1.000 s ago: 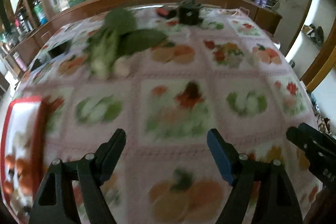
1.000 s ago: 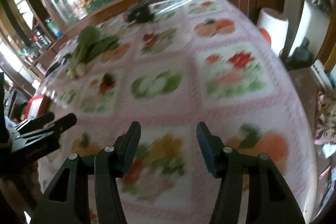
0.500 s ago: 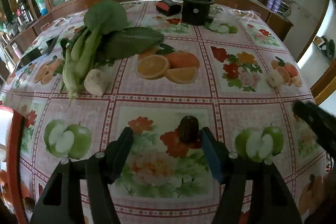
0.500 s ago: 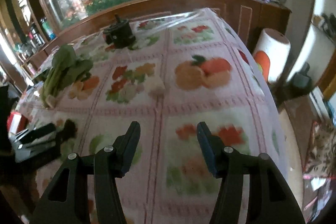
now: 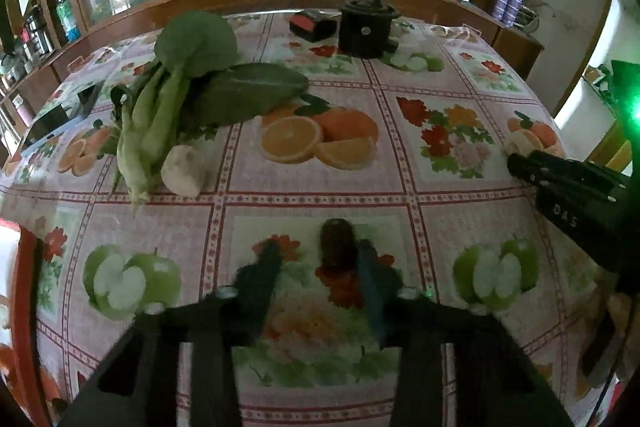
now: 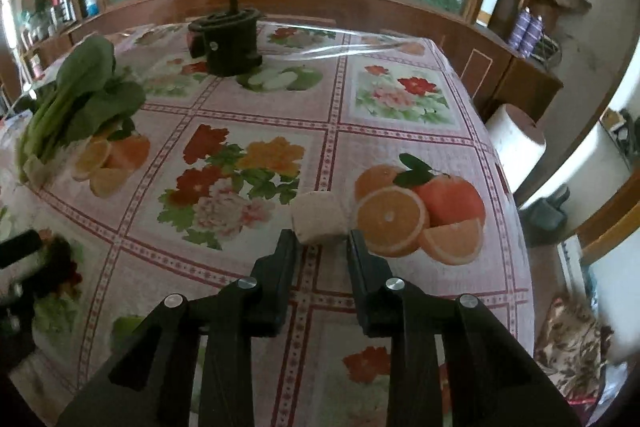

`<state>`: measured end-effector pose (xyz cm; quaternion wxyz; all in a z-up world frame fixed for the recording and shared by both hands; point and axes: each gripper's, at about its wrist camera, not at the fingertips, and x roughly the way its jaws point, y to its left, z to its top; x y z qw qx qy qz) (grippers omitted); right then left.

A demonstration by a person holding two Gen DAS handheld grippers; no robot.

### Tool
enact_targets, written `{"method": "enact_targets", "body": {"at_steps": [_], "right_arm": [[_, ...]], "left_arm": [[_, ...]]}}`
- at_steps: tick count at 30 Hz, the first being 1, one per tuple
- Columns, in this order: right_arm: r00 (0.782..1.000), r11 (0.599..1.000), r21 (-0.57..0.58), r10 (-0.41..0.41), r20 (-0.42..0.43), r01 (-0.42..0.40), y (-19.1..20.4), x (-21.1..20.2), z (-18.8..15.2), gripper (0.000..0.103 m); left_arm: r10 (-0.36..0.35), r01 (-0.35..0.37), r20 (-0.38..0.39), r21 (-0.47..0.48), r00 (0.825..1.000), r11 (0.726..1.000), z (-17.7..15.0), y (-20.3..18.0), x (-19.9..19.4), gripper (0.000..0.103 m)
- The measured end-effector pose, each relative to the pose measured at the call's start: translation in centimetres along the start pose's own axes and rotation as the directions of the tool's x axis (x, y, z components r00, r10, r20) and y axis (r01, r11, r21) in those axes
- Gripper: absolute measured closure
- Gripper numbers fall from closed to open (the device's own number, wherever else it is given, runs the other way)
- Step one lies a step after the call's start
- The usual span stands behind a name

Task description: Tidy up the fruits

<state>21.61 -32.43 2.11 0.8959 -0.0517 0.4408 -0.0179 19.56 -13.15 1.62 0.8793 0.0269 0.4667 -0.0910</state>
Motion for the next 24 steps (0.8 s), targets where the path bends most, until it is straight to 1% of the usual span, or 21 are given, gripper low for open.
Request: {"method": "enact_targets", "body": {"at_steps": [1, 7, 9, 13, 18, 21, 24], "right_arm": [[1.000, 1.000, 0.015, 0.010, 0.002, -0.010, -0.3, -0.2, -0.1, 0.078], [0.998, 0.997, 0.054, 0.060, 0.028, -0.062, -0.7, -1.8, -1.0, 0.078], [0.995, 0.993, 0.074, 0.093, 0.037, -0.096, -0.8, -2.7, -1.5, 0.078], [0.986, 0.983, 0.096, 0.149, 0.068, -0.156, -0.5, -5.1, -3.1, 0.078], [0.979, 0.978, 0.080, 0.185, 0.083, -0.192, 1.1, -7.9, -5.1, 0.078], [0.975, 0.974, 0.064, 0.210, 0.078, -0.215, 2.7, -9.5, -7.0, 0.077], [0.969, 0.968, 0.060, 0.239, 0.067, -0.243, 4.7, -11.3, -9.4, 0.077]], "left_arm": [[-0.002, 0.002, 0.001, 0.004, 1.000, 1.000, 0.0, 0.0, 0.0, 0.083], [-0.033, 0.033, 0.004, -0.017, 0.999, 0.999, -0.5, 0.7, -0.4, 0.083], [-0.049, 0.049, 0.003, -0.030, 0.999, 0.998, -1.1, 0.9, -0.8, 0.083], [-0.046, 0.046, -0.004, -0.026, 0.999, 0.999, -2.5, 1.2, -1.9, 0.083], [-0.076, 0.075, -0.021, -0.054, 0.997, 0.996, -5.2, 2.2, -3.9, 0.083], [-0.095, 0.093, -0.026, -0.067, 0.995, 0.993, -7.3, 3.1, -5.3, 0.083], [-0.126, 0.122, -0.033, -0.103, 0.991, 0.987, -9.3, 4.4, -6.7, 0.083]]}}
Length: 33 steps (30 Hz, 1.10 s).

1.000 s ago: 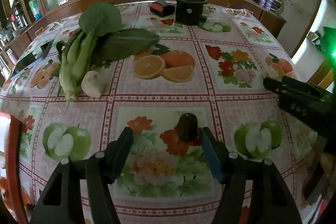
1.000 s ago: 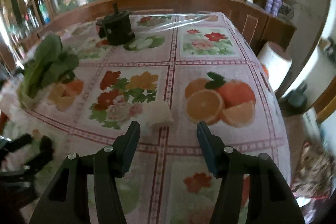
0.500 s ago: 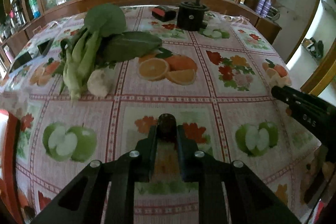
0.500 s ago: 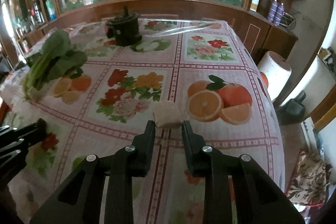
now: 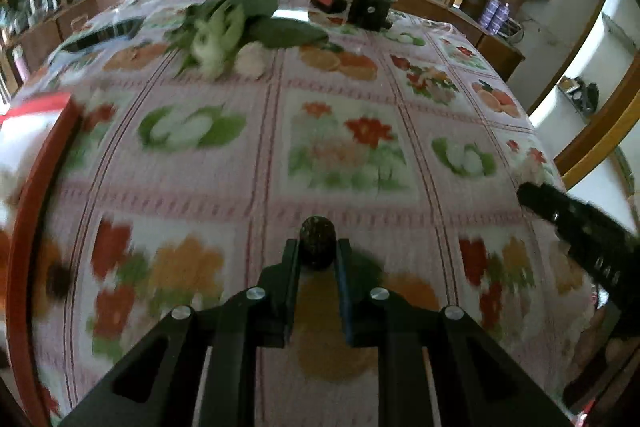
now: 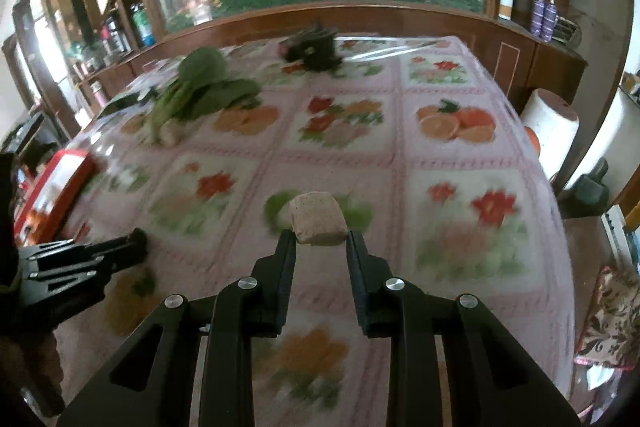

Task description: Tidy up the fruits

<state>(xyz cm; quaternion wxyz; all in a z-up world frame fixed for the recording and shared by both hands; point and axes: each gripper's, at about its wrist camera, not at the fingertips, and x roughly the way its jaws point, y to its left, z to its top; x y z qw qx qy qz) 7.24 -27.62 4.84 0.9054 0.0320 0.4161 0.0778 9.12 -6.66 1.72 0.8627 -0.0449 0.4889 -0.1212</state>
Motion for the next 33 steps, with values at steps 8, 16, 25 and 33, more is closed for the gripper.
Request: {"method": "enact_targets", "body": {"at_steps": [8, 16, 25, 33], "right_arm": [[0.999, 0.999, 0.019, 0.042, -0.012, -0.041, 5.4, -2.6, -4.4, 0.077], [0.998, 0.999, -0.012, 0.051, -0.031, -0.052, 11.5, -3.8, -7.5, 0.077], [0.999, 0.998, -0.031, 0.052, -0.015, -0.052, 16.1, -4.4, -7.6, 0.077], [0.996, 0.998, 0.065, 0.009, -0.086, -0.004, 12.4, -3.6, -7.7, 0.073]], "left_arm": [[0.006, -0.006, -0.007, -0.036, 1.000, 0.999, -4.4, 3.7, -4.0, 0.083], [-0.004, 0.004, 0.010, -0.023, 1.000, 1.000, -7.6, 6.2, -8.2, 0.083], [0.006, -0.007, 0.038, 0.015, 0.999, 1.000, -8.4, 8.9, -11.0, 0.083], [0.002, -0.003, 0.019, 0.036, 1.000, 0.999, -9.5, 9.5, -10.4, 0.083]]}}
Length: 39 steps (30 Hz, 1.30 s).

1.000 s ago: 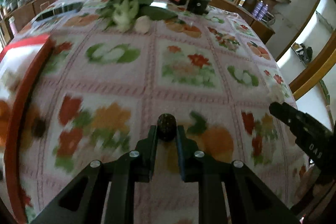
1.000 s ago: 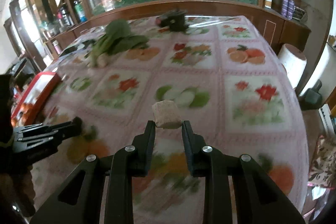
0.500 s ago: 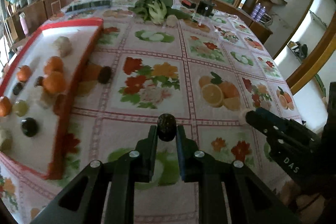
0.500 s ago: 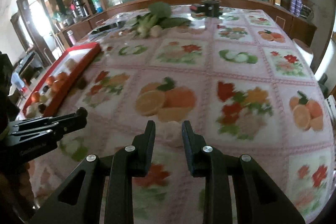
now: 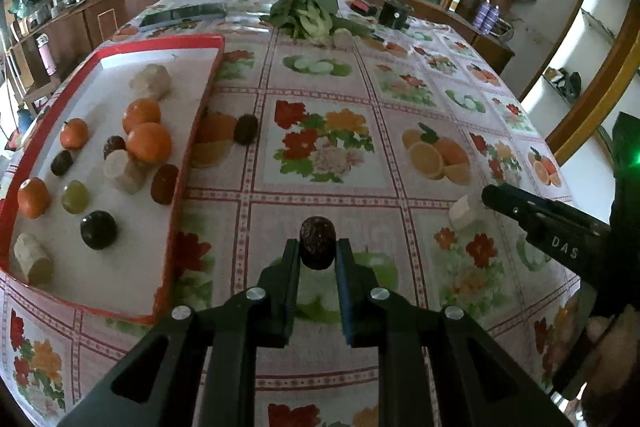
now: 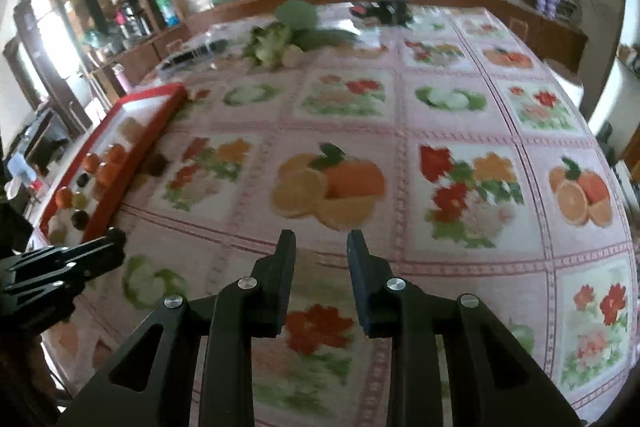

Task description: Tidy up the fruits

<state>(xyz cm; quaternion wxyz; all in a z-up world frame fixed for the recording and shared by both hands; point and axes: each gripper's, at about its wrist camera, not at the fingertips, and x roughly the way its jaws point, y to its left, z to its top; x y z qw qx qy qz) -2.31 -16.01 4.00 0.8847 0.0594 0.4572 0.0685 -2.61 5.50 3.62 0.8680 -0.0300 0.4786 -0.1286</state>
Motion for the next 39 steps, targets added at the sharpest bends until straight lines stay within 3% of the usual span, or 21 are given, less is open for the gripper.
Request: {"method": "enact_targets", "body": {"at_steps": [11, 15, 17, 18, 20, 39], "right_arm": [[0.996, 0.995, -0.038, 0.088, -0.027, -0.089, 1.4, 0.2, -0.8, 0.054], [0.995, 0.992, -0.091, 0.086, -0.058, -0.091, 2.8, 1.3, -1.2, 0.054], [0.997, 0.989, -0.131, 0.059, -0.049, -0.065, 3.3, 1.5, -1.4, 0.059], [0.998, 0.988, -0.150, 0.042, -0.049, -0.049, 3.5, 1.7, -1.4, 0.070], [0.999, 0.984, -0.176, 0.008, -0.047, -0.016, 3.7, 1.9, -1.6, 0.077], [0.999, 0.992, -0.121, 0.042, 0.000, -0.042, 4.8, -0.1, -0.8, 0.077]], "left_arm": [[0.003, -0.003, -0.039, 0.018, 0.999, 1.000, -0.9, -1.0, 1.4, 0.083], [0.002, -0.001, -0.050, 0.008, 0.999, 1.000, -1.1, -1.1, 1.8, 0.083], [0.006, -0.005, -0.050, 0.009, 0.999, 1.000, -1.1, -1.2, 1.9, 0.083], [0.009, -0.009, -0.050, 0.010, 0.999, 1.000, -1.1, -1.3, 1.9, 0.083], [0.013, -0.013, -0.047, 0.010, 0.999, 1.000, -1.1, -1.4, 2.0, 0.083], [-0.022, 0.022, -0.002, 0.032, 1.000, 0.999, 0.2, -1.8, 0.3, 0.083]]}}
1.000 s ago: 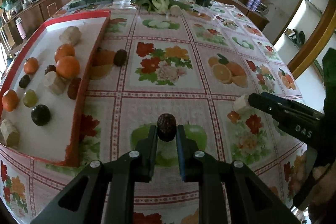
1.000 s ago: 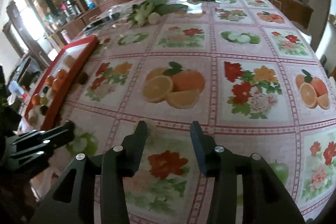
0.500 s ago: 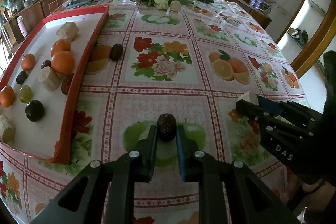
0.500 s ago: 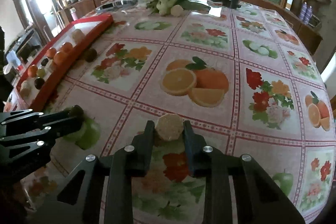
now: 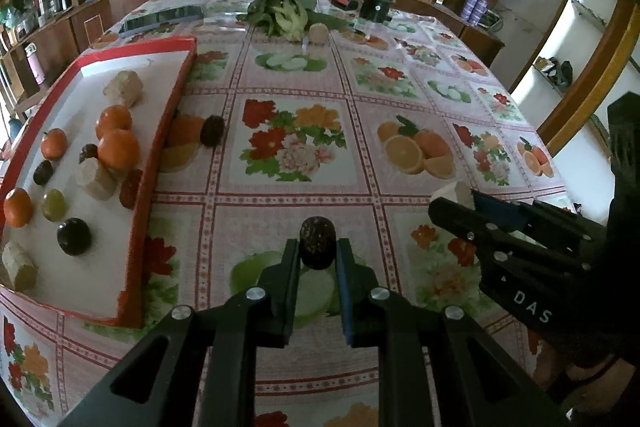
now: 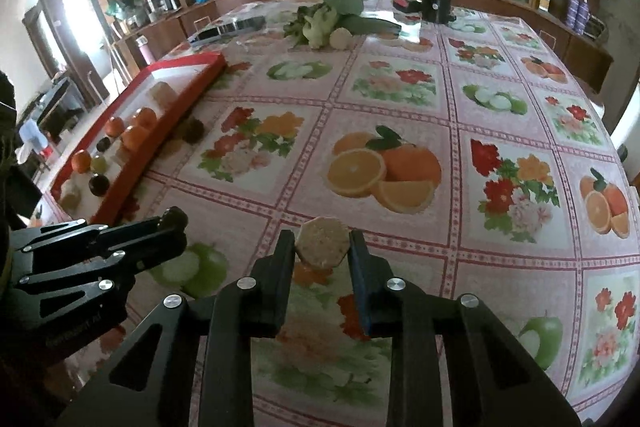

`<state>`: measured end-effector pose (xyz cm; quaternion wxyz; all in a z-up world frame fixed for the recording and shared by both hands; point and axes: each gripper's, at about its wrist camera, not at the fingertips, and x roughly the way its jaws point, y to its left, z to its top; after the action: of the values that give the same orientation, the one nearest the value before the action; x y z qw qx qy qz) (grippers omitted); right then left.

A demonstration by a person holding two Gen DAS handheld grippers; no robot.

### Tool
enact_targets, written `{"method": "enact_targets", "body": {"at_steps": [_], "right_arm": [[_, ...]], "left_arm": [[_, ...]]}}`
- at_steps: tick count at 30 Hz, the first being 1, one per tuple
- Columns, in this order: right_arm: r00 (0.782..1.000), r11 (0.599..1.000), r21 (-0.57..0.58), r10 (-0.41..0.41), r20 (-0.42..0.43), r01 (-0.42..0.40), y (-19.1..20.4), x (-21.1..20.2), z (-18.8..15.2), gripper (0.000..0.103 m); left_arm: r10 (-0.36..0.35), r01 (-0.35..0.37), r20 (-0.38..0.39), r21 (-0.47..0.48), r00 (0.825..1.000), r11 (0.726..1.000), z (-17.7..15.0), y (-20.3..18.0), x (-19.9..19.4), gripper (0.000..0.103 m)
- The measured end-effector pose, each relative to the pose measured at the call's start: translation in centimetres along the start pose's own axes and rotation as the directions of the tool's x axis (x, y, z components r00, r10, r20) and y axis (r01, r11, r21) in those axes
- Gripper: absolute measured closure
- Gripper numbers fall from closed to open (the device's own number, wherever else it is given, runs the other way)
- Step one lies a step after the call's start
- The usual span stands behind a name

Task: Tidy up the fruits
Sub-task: 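Carry the date and white slice over the tray and open both grippers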

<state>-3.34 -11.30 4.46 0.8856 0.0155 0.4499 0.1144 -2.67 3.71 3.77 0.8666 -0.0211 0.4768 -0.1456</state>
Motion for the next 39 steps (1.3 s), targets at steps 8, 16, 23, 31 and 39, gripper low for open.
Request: {"method": "enact_targets", "body": {"at_steps": [8, 16, 23, 31, 39], "right_arm": [[0.999, 0.999, -0.012, 0.035, 0.011, -0.035, 2.9, 0.4, 1.5, 0.077], [0.994, 0.990, -0.097, 0.107, 0.013, -0.106, 8.2, 1.4, 3.5, 0.077], [0.984, 0.967, -0.181, 0.180, 0.002, -0.176, 13.1, 2.2, 4.4, 0.077], [0.971, 0.939, -0.248, 0.234, -0.046, -0.238, 17.3, 3.4, 4.0, 0.077], [0.967, 0.918, -0.303, 0.238, -0.094, -0.256, 19.7, 4.9, 3.3, 0.077]], "left_arm": [[0.019, -0.018, 0.036, -0.039, 0.999, 0.999, 0.2, 2.5, -1.8, 0.083], [0.078, -0.067, 0.076, -0.144, 0.994, 0.987, 0.5, 7.7, -3.9, 0.083], [0.175, -0.149, 0.093, -0.239, 0.980, 0.960, 0.5, 12.9, -5.3, 0.083], [0.248, -0.215, 0.073, -0.308, 0.966, 0.927, 0.0, 17.4, -5.7, 0.083], [0.256, -0.232, 0.039, -0.312, 0.966, 0.921, -0.1, 18.4, -4.4, 0.083]]}}
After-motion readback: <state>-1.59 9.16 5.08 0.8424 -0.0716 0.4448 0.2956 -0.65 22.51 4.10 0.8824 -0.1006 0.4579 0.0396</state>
